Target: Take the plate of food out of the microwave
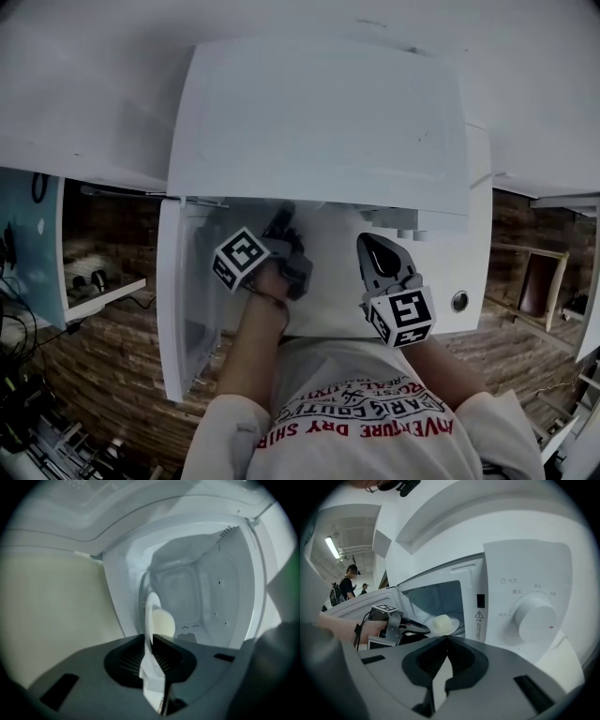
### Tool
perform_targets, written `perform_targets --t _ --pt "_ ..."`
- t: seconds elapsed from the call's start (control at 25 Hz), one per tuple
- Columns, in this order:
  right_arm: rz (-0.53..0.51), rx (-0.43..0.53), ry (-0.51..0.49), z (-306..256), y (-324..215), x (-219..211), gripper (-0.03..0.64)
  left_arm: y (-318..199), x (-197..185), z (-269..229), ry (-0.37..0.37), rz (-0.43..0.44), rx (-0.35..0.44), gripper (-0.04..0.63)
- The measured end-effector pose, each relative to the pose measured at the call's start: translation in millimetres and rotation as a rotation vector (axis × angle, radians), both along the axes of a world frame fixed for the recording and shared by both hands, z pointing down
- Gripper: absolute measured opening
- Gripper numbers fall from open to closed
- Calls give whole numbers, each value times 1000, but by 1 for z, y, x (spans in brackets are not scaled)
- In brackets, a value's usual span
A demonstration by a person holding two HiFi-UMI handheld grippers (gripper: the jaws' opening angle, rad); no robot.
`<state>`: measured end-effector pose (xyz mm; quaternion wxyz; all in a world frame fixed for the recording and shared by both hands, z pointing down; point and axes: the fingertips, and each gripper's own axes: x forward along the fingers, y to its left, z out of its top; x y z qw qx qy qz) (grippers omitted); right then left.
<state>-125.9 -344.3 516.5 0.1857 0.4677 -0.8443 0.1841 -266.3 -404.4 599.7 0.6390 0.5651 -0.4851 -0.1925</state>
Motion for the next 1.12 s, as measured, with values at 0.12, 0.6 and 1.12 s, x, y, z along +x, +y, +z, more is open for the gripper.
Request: perform_targets --t 0.12,0.6,1.12 --pt "-3 12 18 -1 1 3 11 2 -1 -3 -1 -6 9 33" --pt "1 74 14 -17 3 2 10 19 -7 -20 28 -32 47 17" --pt "15 134 1 -43 15 9 10 72 2 -62 105 -15 92 17"
